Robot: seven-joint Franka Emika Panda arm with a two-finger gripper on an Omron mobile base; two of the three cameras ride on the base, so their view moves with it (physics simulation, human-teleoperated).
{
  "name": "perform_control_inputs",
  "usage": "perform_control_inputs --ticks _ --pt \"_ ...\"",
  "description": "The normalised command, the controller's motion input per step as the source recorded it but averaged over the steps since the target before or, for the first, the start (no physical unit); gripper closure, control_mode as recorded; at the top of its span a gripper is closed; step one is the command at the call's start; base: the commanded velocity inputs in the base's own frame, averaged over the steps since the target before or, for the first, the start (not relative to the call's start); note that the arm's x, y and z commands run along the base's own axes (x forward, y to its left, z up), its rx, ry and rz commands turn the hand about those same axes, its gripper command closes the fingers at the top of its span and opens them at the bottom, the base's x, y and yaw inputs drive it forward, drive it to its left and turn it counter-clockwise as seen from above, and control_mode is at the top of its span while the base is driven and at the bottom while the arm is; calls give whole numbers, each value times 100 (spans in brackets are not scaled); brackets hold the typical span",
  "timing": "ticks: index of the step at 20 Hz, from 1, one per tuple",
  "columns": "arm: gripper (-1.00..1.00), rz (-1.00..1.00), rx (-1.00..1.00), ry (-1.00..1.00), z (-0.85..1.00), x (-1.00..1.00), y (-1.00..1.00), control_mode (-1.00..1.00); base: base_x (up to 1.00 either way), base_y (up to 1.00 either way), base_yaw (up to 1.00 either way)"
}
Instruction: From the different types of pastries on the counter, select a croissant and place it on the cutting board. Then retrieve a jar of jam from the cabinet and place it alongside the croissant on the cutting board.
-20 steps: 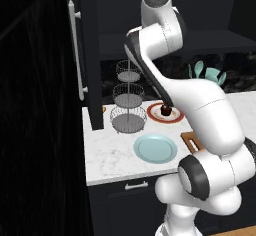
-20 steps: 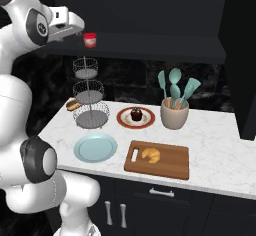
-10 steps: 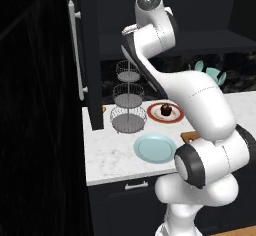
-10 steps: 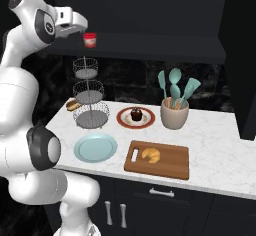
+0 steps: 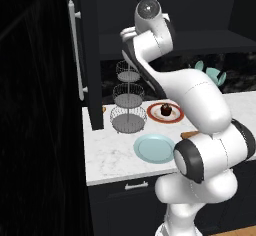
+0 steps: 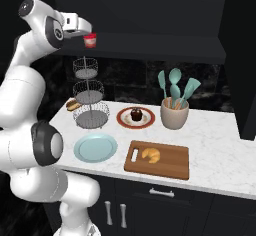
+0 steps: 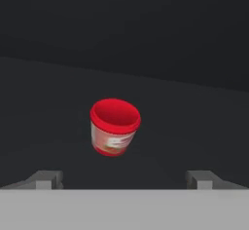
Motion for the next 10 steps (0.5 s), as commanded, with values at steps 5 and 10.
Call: perform_control_inputs --ticks 5,10 --pt "-100 0 7 0 -6 26 0 -100 0 0 0" --pt "-100 0 9 0 -16 17 0 -100 0 0 0"
